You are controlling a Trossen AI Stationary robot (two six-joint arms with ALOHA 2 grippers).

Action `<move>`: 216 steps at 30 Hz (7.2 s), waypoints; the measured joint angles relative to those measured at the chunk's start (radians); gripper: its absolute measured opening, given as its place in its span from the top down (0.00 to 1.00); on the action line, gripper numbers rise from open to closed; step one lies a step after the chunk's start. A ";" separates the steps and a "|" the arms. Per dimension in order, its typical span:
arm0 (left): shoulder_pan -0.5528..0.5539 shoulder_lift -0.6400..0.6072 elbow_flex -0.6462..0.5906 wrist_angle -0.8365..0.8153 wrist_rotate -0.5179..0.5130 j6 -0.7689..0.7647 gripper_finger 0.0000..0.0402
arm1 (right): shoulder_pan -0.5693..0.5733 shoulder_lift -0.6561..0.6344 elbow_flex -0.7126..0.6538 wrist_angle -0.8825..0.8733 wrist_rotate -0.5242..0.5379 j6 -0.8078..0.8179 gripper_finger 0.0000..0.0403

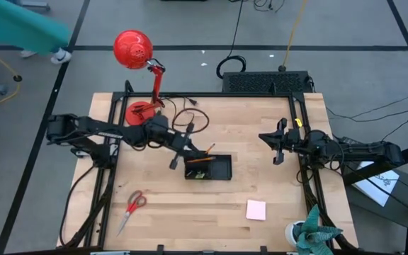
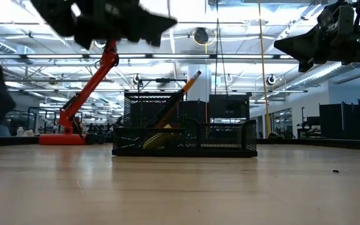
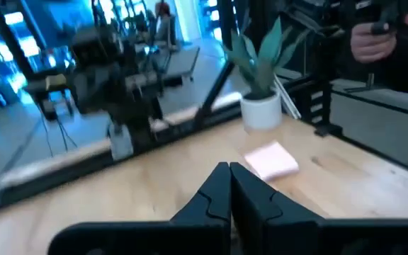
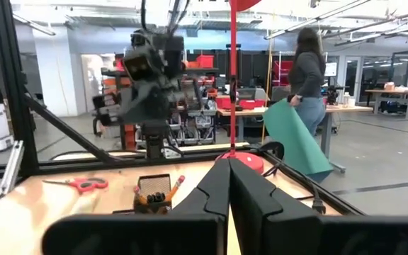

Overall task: Pick and place office supplies into organizer
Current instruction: Put the pen into the top left section of the desk organizer, then put the scissors into the top left section of the desk organizer

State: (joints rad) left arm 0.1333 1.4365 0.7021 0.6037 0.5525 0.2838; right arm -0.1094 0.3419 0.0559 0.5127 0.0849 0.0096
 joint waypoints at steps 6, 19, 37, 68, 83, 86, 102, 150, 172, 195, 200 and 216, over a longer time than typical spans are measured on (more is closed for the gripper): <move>0.001 -0.002 -0.066 0.050 -0.007 0.026 0.99 | -0.001 0.000 0.000 -0.010 0.027 -0.024 0.99; -0.119 -0.002 -0.072 -0.091 -0.086 -0.087 0.99 | 0.000 0.008 0.000 -0.016 0.050 -0.023 0.99; -0.708 -0.175 -0.030 -1.026 -0.836 -0.861 1.00 | 0.000 0.009 0.000 -0.025 0.046 0.013 0.99; -0.905 -0.111 0.017 -1.335 -0.649 -1.190 0.54 | 0.000 0.017 0.000 -0.016 0.045 0.031 0.99; -0.894 0.065 0.000 -1.309 -0.571 -1.157 0.61 | 0.000 0.017 0.000 -0.015 0.045 0.031 0.99; -0.892 0.075 0.001 -1.250 -0.604 -1.159 0.65 | 0.000 0.017 0.000 -0.015 0.045 0.032 0.99; -0.890 0.132 -0.003 -1.066 -0.655 -1.084 0.94 | 0.000 0.017 0.000 -0.015 0.044 0.043 0.99; -0.351 0.112 0.546 -0.774 -1.503 0.485 0.97 | 0.000 0.018 0.000 -0.012 0.047 0.031 0.99; -0.378 0.451 0.470 -0.199 -1.586 1.059 0.98 | 0.000 0.018 0.000 -0.011 0.049 0.005 0.99; -0.435 0.476 0.468 -0.454 -1.718 0.679 0.94 | 0.000 0.018 0.000 -0.014 0.046 0.012 0.99; -0.440 0.476 0.468 -0.450 -1.713 0.679 0.83 | 0.000 0.018 0.000 -0.007 0.046 0.006 0.99; -0.501 0.392 0.469 -0.258 -1.837 0.810 0.56 | 0.000 0.018 0.000 -0.008 0.045 -0.025 0.99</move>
State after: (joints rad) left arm -0.3674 1.8290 1.1713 0.3457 -1.2843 1.0936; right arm -0.1097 0.3603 0.0559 0.5049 0.1303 -0.0154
